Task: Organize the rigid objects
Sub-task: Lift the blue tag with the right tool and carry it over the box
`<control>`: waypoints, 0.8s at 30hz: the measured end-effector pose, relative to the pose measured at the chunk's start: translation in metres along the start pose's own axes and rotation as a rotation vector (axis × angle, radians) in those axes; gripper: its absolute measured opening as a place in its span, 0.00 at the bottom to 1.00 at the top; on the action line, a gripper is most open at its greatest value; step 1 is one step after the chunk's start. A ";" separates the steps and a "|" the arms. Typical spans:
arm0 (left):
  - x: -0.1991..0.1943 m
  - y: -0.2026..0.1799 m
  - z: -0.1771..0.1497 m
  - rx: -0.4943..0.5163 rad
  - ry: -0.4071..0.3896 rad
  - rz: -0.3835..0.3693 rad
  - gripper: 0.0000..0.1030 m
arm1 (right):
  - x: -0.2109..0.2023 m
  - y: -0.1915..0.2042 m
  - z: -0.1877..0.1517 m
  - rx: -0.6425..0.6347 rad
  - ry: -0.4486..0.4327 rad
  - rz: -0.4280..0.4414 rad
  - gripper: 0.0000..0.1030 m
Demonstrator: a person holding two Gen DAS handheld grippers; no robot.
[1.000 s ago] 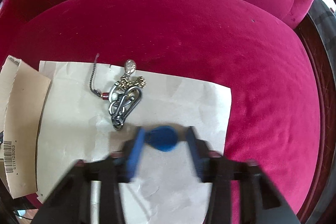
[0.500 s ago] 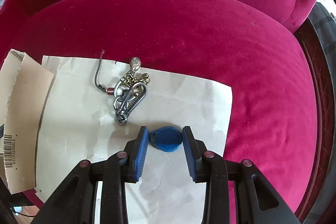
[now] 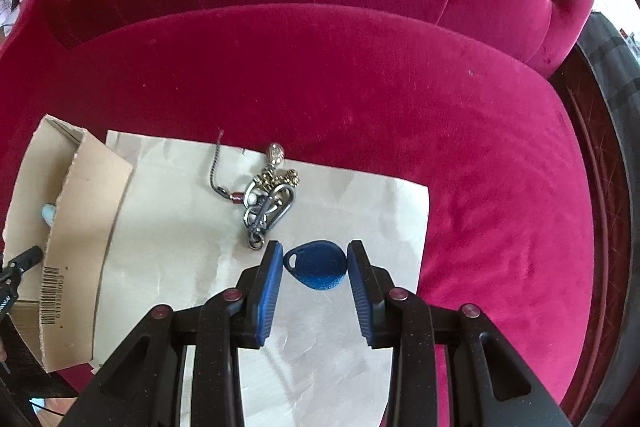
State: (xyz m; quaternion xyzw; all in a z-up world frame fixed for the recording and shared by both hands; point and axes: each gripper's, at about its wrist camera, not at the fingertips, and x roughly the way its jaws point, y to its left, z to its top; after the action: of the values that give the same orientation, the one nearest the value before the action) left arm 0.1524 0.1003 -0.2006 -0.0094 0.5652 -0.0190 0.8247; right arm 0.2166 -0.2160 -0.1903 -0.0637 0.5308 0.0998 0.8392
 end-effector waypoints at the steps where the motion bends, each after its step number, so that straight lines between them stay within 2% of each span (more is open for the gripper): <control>1: 0.000 0.000 0.000 -0.001 0.001 -0.001 0.03 | -0.003 0.000 0.002 -0.001 -0.004 0.004 0.34; 13: 0.000 0.001 0.001 0.001 -0.001 0.002 0.03 | -0.051 0.032 0.006 -0.065 -0.099 0.063 0.34; 24: 0.000 0.002 0.001 -0.001 0.000 0.000 0.03 | -0.072 0.066 0.014 -0.144 -0.134 0.106 0.34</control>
State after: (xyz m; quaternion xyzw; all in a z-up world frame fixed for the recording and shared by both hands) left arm 0.1531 0.1023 -0.2007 -0.0096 0.5654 -0.0187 0.8246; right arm 0.1837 -0.1565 -0.1197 -0.0887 0.4676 0.1860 0.8596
